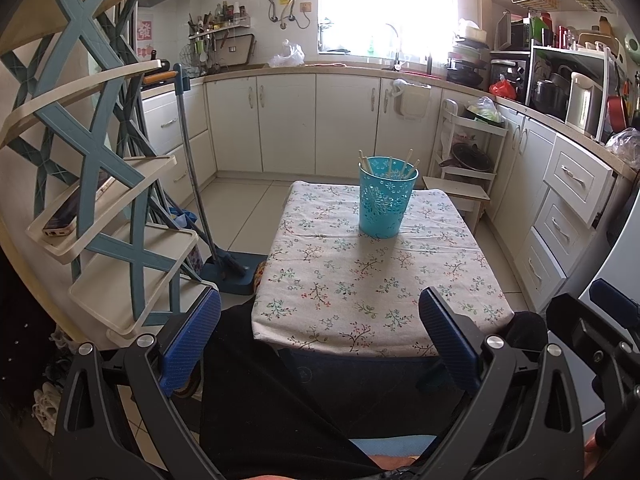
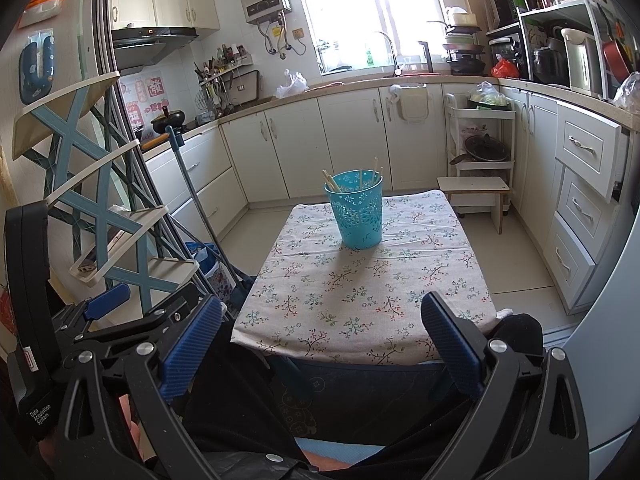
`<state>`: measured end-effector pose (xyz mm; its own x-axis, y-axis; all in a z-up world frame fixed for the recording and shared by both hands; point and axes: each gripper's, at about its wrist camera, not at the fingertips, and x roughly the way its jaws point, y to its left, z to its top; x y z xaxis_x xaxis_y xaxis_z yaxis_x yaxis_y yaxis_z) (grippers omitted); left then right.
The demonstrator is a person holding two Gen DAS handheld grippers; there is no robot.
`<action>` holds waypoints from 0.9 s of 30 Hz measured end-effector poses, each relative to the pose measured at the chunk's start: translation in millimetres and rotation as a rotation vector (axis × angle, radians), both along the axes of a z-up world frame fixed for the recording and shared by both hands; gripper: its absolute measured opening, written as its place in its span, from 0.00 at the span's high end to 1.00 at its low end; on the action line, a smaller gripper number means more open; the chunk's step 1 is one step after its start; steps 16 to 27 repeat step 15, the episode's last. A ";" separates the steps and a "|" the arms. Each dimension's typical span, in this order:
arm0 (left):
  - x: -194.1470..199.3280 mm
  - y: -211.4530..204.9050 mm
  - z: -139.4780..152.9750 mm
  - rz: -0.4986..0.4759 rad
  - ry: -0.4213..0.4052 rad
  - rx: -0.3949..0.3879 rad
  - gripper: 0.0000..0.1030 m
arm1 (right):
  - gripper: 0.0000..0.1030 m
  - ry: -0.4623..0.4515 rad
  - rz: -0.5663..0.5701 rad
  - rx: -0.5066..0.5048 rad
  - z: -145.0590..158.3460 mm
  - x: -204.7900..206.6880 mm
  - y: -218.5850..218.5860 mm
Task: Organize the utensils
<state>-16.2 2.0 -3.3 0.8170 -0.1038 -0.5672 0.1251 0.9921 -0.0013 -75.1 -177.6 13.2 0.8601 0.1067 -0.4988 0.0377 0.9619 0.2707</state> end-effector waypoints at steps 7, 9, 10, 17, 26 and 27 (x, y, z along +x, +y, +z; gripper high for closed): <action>0.1 -8.2 -11.1 -0.011 -0.013 0.033 0.08 | 0.07 0.034 -0.008 0.014 -11.5 7.7 -3.7; 8.3 -7.1 -14.5 -0.003 0.017 0.029 0.08 | 0.07 0.032 -0.016 0.014 -11.9 9.3 -6.3; 12.2 -6.3 -16.8 0.001 0.031 0.026 0.08 | 0.07 0.033 -0.024 0.014 -13.2 9.4 -8.0; 29.6 -5.4 -22.1 0.013 0.058 0.030 0.08 | 0.07 0.064 -0.045 0.026 -18.1 23.8 -16.5; 29.6 -5.4 -22.1 0.013 0.058 0.030 0.08 | 0.07 0.064 -0.045 0.026 -18.1 23.8 -16.5; 29.6 -5.4 -22.1 0.013 0.058 0.030 0.08 | 0.07 0.064 -0.045 0.026 -18.1 23.8 -16.5</action>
